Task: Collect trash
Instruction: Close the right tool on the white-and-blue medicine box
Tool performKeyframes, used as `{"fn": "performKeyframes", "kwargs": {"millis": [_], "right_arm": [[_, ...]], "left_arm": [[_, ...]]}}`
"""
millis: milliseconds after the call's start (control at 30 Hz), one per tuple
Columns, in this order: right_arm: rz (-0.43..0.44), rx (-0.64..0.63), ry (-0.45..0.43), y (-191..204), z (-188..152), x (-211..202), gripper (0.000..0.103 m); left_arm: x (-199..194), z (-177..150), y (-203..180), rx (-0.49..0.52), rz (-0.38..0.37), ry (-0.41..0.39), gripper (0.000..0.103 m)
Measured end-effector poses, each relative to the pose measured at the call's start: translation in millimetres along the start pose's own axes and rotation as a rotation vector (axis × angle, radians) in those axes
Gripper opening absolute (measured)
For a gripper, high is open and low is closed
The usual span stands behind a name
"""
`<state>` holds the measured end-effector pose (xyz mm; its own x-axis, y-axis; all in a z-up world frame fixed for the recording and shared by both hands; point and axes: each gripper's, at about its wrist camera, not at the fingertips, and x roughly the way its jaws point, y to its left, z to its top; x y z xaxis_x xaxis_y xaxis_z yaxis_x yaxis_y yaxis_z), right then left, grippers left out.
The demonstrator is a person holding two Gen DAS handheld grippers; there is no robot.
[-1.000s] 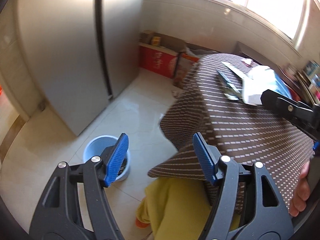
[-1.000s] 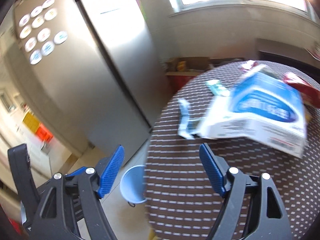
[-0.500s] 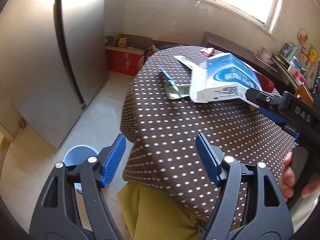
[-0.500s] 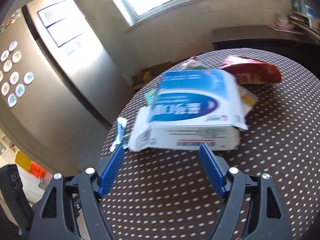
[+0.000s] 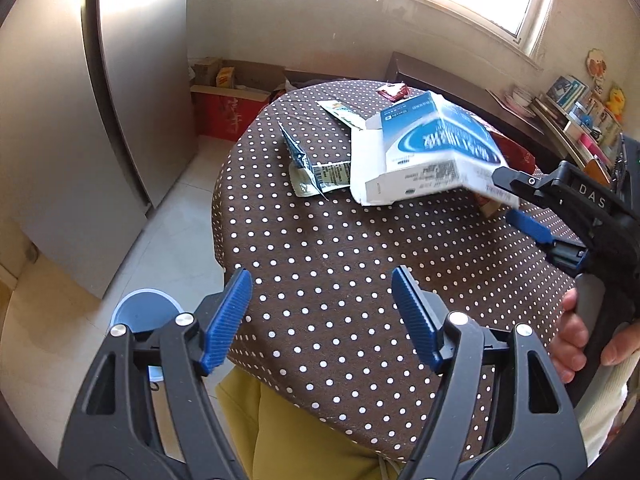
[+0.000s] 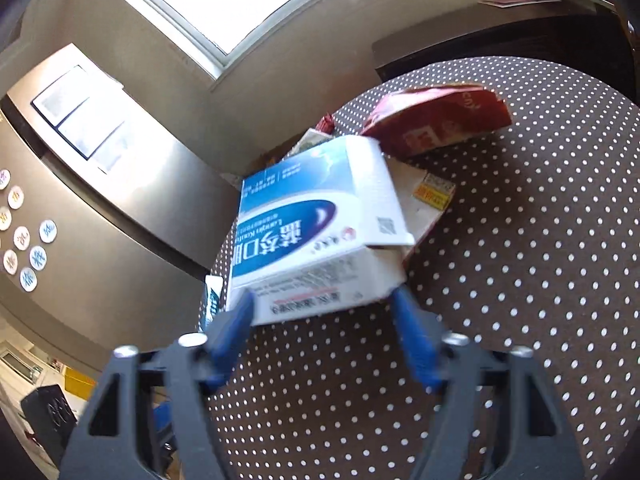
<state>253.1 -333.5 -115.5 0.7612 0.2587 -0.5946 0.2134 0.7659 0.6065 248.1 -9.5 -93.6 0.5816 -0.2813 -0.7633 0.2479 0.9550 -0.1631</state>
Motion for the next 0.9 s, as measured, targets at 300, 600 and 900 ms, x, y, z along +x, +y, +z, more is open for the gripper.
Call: {"fn": "performKeyframes", "kwargs": {"millis": [300,600,900], "right_arm": [[0.059,-0.005,-0.028,-5.5,4.8,-14.7,0.001],[0.1,0.097,0.011,-21.6,3.1,-10.8,0.089],[0.059,0.111,-0.036,13.4,25.8,20.1,0.079]], "left_arm": [[0.9,5.2,-3.3,0.011,0.015,-0.004,0.072],[3.0,2.2,-10.3,0.021,0.012,0.006,0.072],[3.6,19.6,10.8,-0.04,0.031,-0.025,0.072]]}}
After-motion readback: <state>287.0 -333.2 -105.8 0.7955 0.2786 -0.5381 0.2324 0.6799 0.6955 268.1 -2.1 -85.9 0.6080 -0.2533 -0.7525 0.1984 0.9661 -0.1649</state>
